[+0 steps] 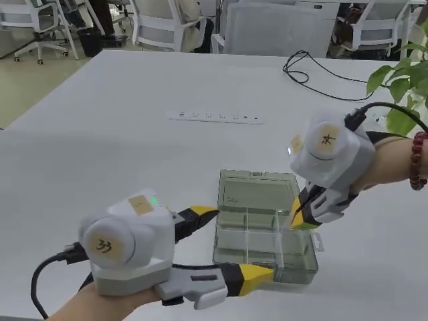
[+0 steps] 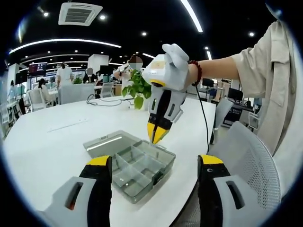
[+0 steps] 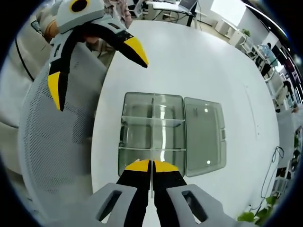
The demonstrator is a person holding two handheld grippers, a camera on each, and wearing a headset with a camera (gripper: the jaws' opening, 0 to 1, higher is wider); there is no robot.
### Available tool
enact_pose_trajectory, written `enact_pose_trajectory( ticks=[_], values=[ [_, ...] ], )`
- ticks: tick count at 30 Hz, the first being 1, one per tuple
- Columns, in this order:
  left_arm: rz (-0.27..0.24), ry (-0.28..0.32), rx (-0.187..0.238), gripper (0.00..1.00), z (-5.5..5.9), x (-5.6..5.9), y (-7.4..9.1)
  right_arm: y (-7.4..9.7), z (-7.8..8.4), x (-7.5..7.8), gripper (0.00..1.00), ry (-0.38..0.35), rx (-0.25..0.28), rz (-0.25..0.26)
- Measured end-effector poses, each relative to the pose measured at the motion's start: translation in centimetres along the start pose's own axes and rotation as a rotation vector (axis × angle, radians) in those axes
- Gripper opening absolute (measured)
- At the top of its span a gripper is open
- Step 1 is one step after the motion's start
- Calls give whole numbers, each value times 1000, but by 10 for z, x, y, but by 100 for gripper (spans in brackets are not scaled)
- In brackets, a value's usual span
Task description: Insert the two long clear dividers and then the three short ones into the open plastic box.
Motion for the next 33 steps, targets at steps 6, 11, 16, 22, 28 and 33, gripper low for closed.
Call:
enact_pose_trajectory(
  ticks=[6,11,16,22,28,33],
  values=[
    [1,22,16,82,-2,0,-1,-6,6,4,2,-19,-13,-9],
    [2,18,0,84,0,0,-2,-9,6,4,2,-22,-9,-27],
    [0,22,-6,84,0,-1,-3,-10,6,5,2,-16,-11,-32],
    [1,21,-15,84,2,-1,-3,-13,5,4,2,-6,-20,-40],
    [-4,14,-15,83,1,-1,-2,-10,5,3,2,7,-24,-42],
    [-3,12,-20,83,2,-1,-1,-7,6,3,2,5,-17,-42]
  ],
)
Point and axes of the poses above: the centre of the closed fingertips' face, and the gripper's own axes: y roughly backward along the fingers, x roughly to its right, z roughly out of its underside, the point moved 5 cm from there along y, roughly backward along the fingers, and after that the axes turned 5 degrees about -z, right-handed, at the moved point
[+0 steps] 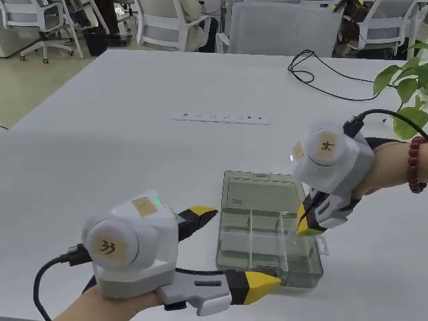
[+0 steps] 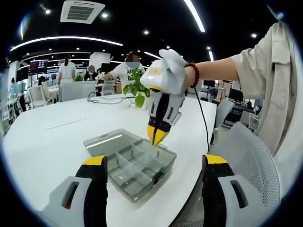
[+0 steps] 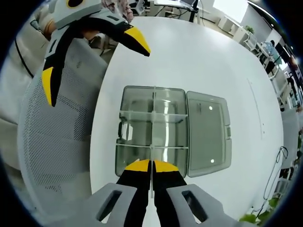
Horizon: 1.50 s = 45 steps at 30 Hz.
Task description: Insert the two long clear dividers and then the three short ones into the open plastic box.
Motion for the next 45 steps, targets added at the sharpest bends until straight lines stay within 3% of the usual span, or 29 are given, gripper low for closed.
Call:
enact_pose_trajectory(
  ticks=[15,35,45],
  values=[
    [-2,-3,-2,82,0,-1,1,-3,-3,1,2,-2,4,-2],
    [3,-23,-22,81,2,-1,-1,-23,-2,5,2,-44,-80,-70],
    [2,-25,-25,81,2,-2,0,-29,1,5,2,-48,-84,-76]
  ],
)
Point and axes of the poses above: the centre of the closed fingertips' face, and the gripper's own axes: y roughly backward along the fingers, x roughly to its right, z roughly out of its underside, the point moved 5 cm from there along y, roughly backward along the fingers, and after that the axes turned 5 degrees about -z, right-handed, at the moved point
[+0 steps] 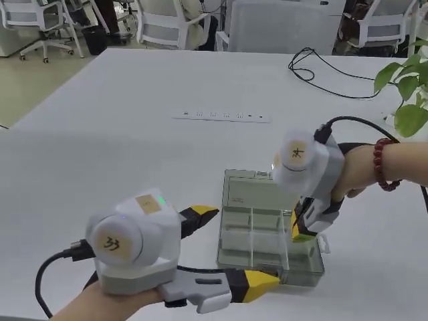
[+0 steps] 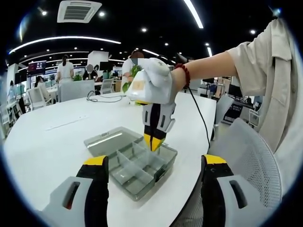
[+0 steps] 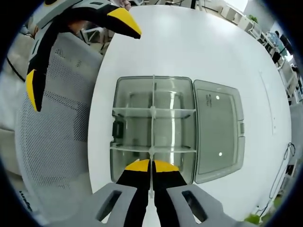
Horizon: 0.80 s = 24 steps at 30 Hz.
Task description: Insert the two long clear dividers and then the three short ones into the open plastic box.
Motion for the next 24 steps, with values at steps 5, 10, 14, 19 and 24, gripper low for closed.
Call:
enact_pose_trajectory(
  ticks=[5,10,14,19,24],
  values=[
    [1,2,-4,81,1,0,0,-7,3,2,2,-22,8,-1],
    [-1,4,-4,81,1,1,0,-14,4,3,2,-40,10,-10],
    [-3,3,-4,81,0,1,0,-19,5,4,2,-51,6,-12],
    [-5,1,-5,80,0,0,1,-21,7,5,3,-76,13,-24],
    [-14,2,-8,80,1,-1,1,-22,7,4,3,-90,29,-19]
  ],
)
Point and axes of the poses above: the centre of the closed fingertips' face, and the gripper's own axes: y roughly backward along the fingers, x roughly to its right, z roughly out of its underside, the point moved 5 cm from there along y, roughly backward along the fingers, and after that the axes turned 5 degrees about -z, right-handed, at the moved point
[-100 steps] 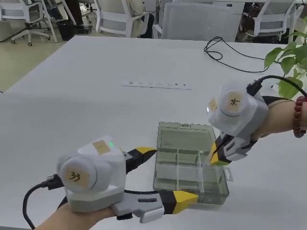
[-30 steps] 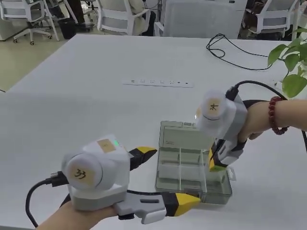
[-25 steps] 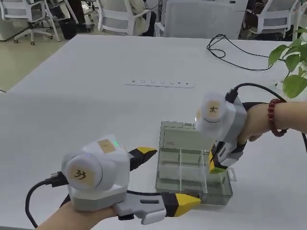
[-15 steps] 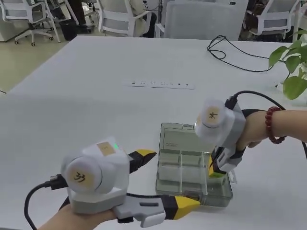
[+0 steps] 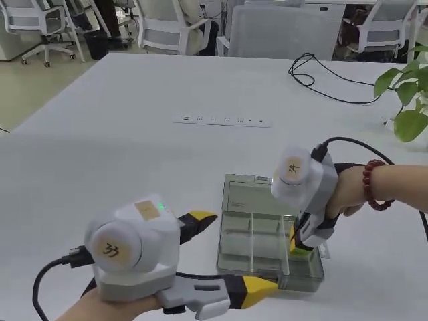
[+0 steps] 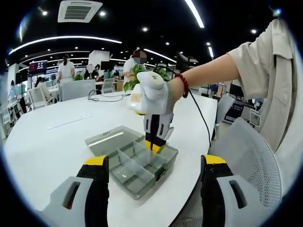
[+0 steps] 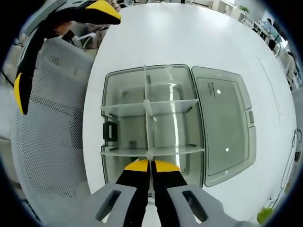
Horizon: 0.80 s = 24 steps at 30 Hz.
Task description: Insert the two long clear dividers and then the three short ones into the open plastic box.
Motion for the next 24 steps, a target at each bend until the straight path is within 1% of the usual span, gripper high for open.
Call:
enact_pose_trajectory(
  ticks=[2,4,5,6,7,8,9,11,13,14,16,17,18,19,21,22,24],
  values=[
    [-2,1,-2,80,0,0,0,-1,0,0,4,-4,10,9],
    [-6,8,3,80,0,-1,1,0,1,1,4,-31,40,21],
    [-7,11,5,80,0,-1,1,0,1,0,4,-37,62,27],
    [-8,11,2,80,0,-1,1,2,2,0,4,-29,73,31],
    [-11,6,-9,80,1,-2,1,3,1,1,5,-16,97,49],
    [-14,2,-15,80,2,-2,1,4,1,2,7,-15,107,65],
    [-21,1,-19,80,2,-3,1,7,2,3,9,-26,116,83],
    [-24,6,-23,80,3,-4,2,11,2,2,11,-48,146,97],
    [-29,14,-29,80,4,-5,3,17,-1,1,14,-42,192,122],
    [-33,13,-33,80,4,-6,4,21,-1,1,16,-57,222,142],
    [-43,12,-44,80,5,-8,5,29,-1,-1,20,-94,263,168],
    [-48,15,-49,81,5,-9,6,32,-2,-2,21,-105,284,176],
    [-54,17,-52,81,5,-10,7,36,-2,-5,23,-119,315,179],
    [-60,21,-51,81,4,-12,8,38,0,-7,24,-130,323,189],
    [-70,27,-45,81,3,-14,10,43,1,-9,28,-152,367,203],
    [-77,33,-42,82,2,-15,11,46,2,-12,30,-174,397,215],
    [-86,38,-43,82,1,-17,14,51,7,-17,32,-187,415,232]
  ],
)
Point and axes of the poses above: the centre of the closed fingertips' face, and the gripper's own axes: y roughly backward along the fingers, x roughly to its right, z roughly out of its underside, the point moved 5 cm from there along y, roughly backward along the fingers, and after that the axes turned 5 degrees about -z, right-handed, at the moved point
